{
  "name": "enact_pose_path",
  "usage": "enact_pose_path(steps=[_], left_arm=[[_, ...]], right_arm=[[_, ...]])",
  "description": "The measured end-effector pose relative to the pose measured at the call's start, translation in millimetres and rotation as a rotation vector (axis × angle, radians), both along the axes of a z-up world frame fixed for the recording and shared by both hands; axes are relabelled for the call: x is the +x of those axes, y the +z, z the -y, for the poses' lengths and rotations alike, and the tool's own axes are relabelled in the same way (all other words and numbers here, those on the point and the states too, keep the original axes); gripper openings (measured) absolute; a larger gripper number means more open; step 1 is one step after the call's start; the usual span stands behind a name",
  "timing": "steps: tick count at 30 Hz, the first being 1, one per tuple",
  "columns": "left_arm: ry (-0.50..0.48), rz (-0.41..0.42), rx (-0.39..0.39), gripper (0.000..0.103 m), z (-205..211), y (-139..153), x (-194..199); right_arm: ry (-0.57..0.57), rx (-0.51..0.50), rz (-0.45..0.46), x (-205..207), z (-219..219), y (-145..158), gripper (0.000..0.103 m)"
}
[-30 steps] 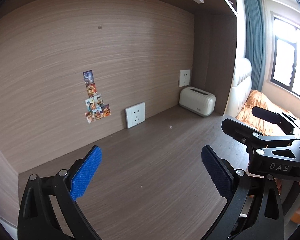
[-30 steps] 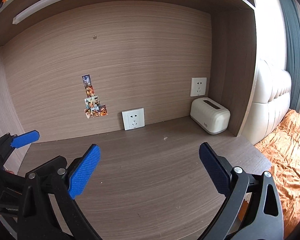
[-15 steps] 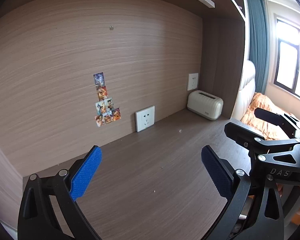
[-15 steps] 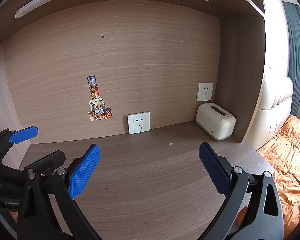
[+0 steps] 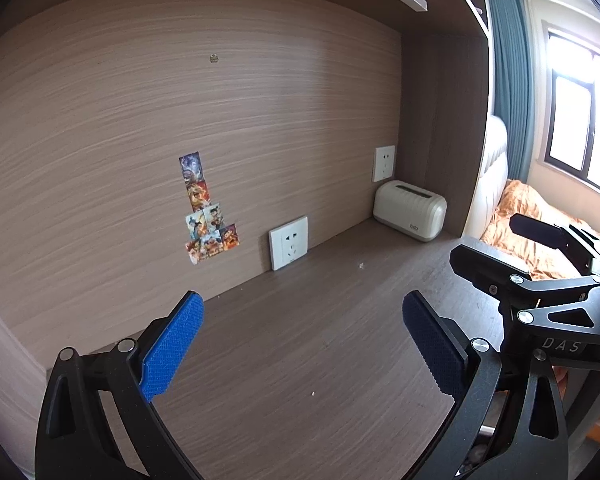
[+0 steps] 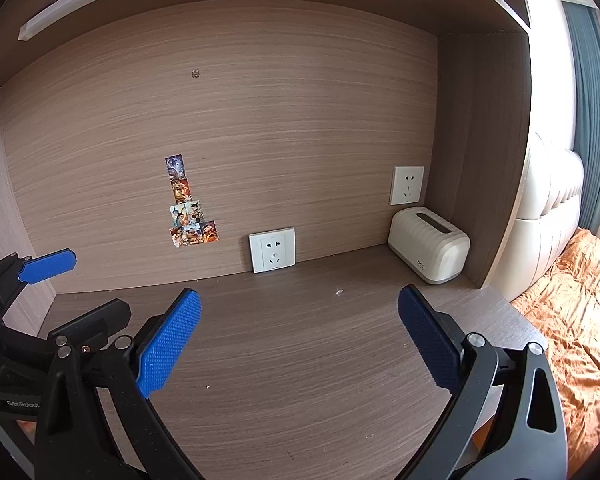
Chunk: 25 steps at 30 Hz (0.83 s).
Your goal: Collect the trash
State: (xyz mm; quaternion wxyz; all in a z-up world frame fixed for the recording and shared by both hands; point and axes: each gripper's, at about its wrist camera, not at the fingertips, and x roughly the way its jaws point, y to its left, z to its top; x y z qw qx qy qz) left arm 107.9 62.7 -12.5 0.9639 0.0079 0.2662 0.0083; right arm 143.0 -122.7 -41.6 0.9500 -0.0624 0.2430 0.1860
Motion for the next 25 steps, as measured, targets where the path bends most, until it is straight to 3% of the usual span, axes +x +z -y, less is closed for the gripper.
enact_pose_path(steps=[25], left_arm=[[-0.014,-0.013,-0.005,0.098,-13.5,-4.7,19.1]], right_arm=[[-0.009,-0.018,-0.037,21.7,-11.3,-10.8,0.098]])
